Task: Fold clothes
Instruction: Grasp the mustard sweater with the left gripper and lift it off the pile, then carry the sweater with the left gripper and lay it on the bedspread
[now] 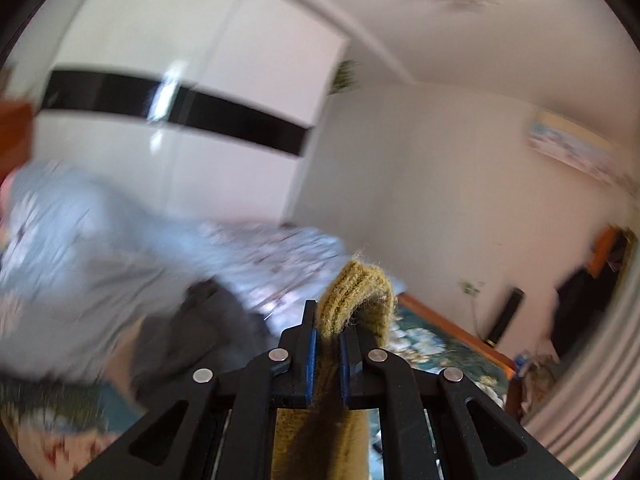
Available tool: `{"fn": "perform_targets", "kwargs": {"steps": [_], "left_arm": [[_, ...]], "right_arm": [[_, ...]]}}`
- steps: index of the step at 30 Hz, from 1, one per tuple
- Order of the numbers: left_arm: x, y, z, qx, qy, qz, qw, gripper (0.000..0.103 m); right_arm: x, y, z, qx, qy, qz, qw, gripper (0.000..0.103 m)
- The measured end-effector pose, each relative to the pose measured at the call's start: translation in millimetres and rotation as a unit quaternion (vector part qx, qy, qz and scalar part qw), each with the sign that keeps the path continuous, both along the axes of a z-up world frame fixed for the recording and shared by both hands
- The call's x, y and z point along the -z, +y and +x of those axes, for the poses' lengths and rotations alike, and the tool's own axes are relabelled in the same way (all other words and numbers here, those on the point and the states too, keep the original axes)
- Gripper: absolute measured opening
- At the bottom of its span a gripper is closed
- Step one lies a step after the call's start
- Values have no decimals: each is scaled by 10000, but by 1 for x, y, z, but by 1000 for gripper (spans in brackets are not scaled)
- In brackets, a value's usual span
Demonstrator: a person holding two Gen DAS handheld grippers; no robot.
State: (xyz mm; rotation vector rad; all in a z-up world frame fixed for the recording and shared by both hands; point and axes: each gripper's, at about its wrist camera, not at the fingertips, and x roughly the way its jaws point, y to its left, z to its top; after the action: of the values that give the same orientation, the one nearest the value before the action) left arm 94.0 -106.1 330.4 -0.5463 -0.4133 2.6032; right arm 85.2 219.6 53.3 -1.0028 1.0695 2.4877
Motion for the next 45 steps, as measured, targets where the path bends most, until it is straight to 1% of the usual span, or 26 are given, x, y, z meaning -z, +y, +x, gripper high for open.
{"fn": "perform_targets", "kwargs": {"steps": [2, 5, 8, 10, 12, 15, 17, 19, 21, 22, 24, 26, 29, 30, 32, 34, 35, 36, 37, 38, 39, 40, 41, 42, 44, 45], "left_arm": [[13, -12, -9, -177, -187, 19, 9997, 9], [23, 1, -16, -4, -276, -99, 9996, 9], [42, 51, -26, 666, -333, -216, 9970, 9], [59, 93, -34, 1145, -498, -197, 9920, 9], [70, 140, -38, 1622, -632, -255, 9844, 9], [87, 211, -44, 2328, -832, -340, 9684, 9], [96, 254, -41, 2706, -964, -413, 9570, 9], [108, 298, -36, 3002, -1106, -481, 9462, 9], [128, 341, -29, 3187, -1325, -504, 9372, 9], [138, 352, -26, 3227, -1439, -516, 9341, 9], [151, 353, -21, 3228, -1639, -564, 9305, 9], [165, 353, -17, 3228, -1839, -611, 9264, 9], [186, 354, -10, 3225, -2137, -682, 9196, 9], [192, 354, -8, 3223, -2236, -706, 9172, 10], [206, 354, -3, 3218, -2433, -752, 9119, 12], [220, 355, 1, 3212, -2629, -799, 9063, 18], [227, 355, 4, 3209, -2726, -822, 9033, 24], [233, 355, 6, 3205, -2823, -845, 9002, 34], [240, 355, 8, 3201, -2920, -867, 8971, 41], [247, 355, 10, 3196, -3017, -890, 8938, 55], [245, 341, 12, 3115, -3019, -753, 8979, 63], [235, 309, 13, 2929, -2898, -459, 9100, 64], [229, 281, 15, 2673, -2788, -313, 9218, 67], [225, 256, 15, 2351, -2701, -296, 9332, 71], [217, 207, 17, 1697, -2516, -259, 9525, 74], [216, 181, 16, 1305, -2490, -311, 9592, 74]], "right_arm": [[-4, 2, 4, 16, 61, 22, 10000, 103], [-7, 8, 12, 114, 159, -31, 9998, 103], [-12, 14, 19, 216, 308, -64, 9993, 103], [-17, 18, 25, 213, 454, -88, 9987, 103], [-26, 25, 31, 126, 610, -68, 9980, 103], [-52, 52, 36, -185, 711, 164, 9972, 103], [-82, 75, 44, -299, 741, 920, 9925, 103], [-111, 101, 56, -358, 874, 1419, 9854, 103], [-131, 130, 69, -311, 816, 1904, 9778, 103], [-135, 139, 73, -249, 757, 2064, 9752, 103], [-131, 165, 91, 129, 643, 2241, 9724, 103], [-112, 189, 107, 533, 550, 1901, 9788, 103], [-85, 220, 113, 919, 242, 935, 9911, 103], [-85, 223, 115, 993, 238, 899, 9907, 103], [-93, 223, 120, 973, 266, 1079, 9890, 103], [-101, 223, 117, 777, 420, 1129, 9897, 103], [-105, 223, 115, 677, 499, 1152, 9898, 103], [-105, 222, 112, 593, 524, 1156, 9901, 103], [-104, 218, 107, 454, 525, 1171, 9907, 103], [-101, 213, 101, 315, 482, 1213, 9909, 103], [-98, 207, 94, 176, 437, 1256, 9910, 103], [-94, 197, 84, -68, 346, 1377, 9898, 103], [-90, 187, 75, -318, 252, 1501, 9878, 103], [-89, 177, 69, -521, 196, 1629, 9851, 103], [-84, 143, 51, -1143, 80, 2088, 9712, 103], [-81, 124, 43, -1508, 54, 2288, 9617, 103]]}}
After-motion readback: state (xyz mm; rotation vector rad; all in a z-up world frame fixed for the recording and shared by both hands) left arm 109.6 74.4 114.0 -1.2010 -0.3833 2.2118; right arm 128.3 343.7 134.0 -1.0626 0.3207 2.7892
